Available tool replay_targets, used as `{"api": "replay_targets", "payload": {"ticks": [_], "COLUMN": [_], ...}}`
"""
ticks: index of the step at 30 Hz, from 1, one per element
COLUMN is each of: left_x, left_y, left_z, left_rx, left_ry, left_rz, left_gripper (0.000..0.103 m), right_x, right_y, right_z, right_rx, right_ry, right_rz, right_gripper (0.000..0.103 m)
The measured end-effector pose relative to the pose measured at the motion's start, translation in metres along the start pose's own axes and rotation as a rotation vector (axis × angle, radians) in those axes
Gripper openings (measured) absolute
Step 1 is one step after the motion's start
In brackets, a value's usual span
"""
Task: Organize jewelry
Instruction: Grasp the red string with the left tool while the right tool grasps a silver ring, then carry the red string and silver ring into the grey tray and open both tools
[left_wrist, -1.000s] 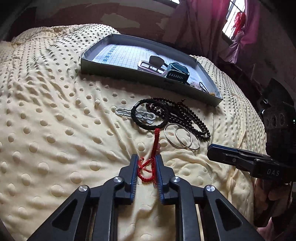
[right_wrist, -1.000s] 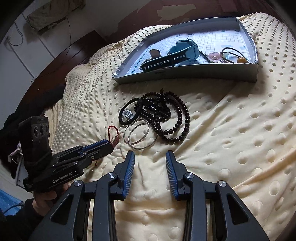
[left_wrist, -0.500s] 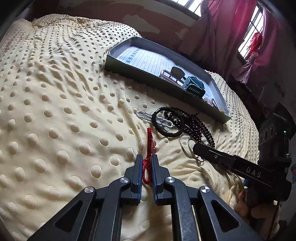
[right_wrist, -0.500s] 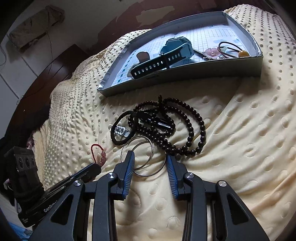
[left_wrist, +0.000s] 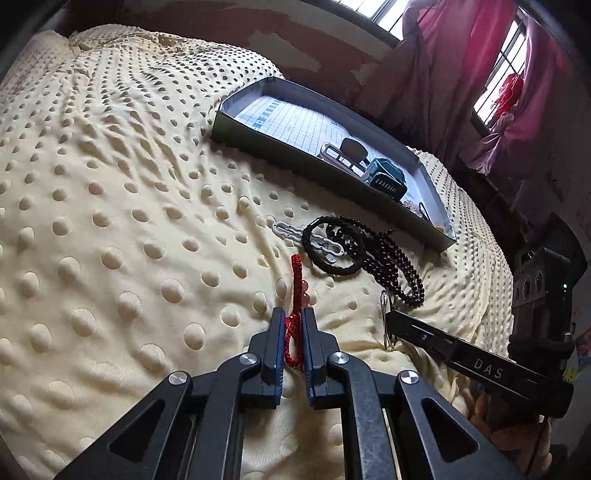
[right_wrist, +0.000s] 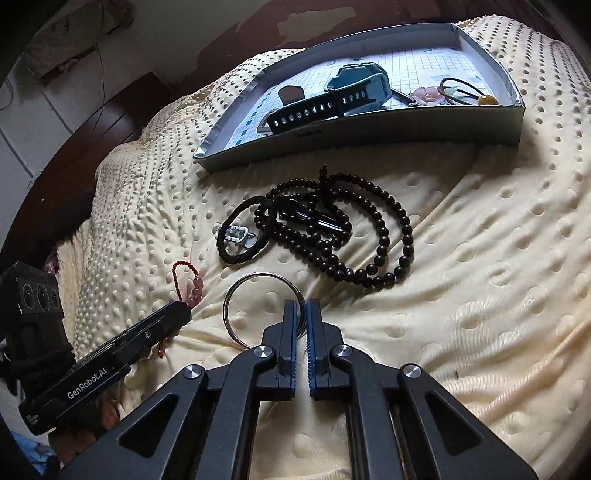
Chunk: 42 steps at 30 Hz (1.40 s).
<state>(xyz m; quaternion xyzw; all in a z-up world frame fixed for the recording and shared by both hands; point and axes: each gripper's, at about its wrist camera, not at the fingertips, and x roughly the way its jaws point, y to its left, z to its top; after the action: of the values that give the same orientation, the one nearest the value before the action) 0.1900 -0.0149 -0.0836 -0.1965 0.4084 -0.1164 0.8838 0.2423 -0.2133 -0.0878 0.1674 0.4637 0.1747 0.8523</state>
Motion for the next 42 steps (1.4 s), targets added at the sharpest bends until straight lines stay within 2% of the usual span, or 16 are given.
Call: {"api": "replay_targets", "payload": {"ticks": [9,15,20,22,25,28,35,38,42], "left_x": [-0.008,-0.022,-0.031,-0.035,-0.034,-0.027,0.011,0.035,0.062], "left_y": [-0.004,-0.016,-0.026,-0.030,-0.045,-0.055,-0.061,-0.062,-0.060], "left_z": [-0.001,0.001,0.008,0.015,0.036,0.068,0.131,0.146,0.146], "left_rx": [0.024,0.078,0.102,0.100,0.138,0.138,0.082,0.083,0.084], "left_ry": [-0.041,-0.109,-0.163,-0.182,-0.229,-0.277,-0.262,-0.230,-0.173], "left_rz": [0.024,0.018,-0.048,-0.080,-0.055,-0.065,-0.090,-0.054,0.025], "left_gripper": [0.008,0.008,0.008,0.008,0.008,0.008,0.007,0.007,0.008], "right_x": [-0.019,-0.039,-0.060,-0.068,-0.078,-0.079,-0.070,-0.058,-0.038], "right_y": [0.000,-0.007,-0.023,-0.031,-0.045,-0.055,-0.069,-0.079,-0.089], "right_z": [-0.006,-0.003,0.006,0.011,0.023,0.044,0.085,0.094,0.098], "right_rx": [0.000,0.014,0.071,0.096,0.132,0.164,0.206,0.248,0.281], "right_ry": [-0.078,-0.145,-0.221,-0.262,-0.332,-0.371,-0.445,-0.442,-0.412], "right_rz": [-0.004,0.000,0.032,0.034,0.023,0.007,-0.013,-0.032,-0.032], "right_gripper": [0.003,0.003,0.003,0.003,0.003,0.003,0.003,0.003,0.003]}}
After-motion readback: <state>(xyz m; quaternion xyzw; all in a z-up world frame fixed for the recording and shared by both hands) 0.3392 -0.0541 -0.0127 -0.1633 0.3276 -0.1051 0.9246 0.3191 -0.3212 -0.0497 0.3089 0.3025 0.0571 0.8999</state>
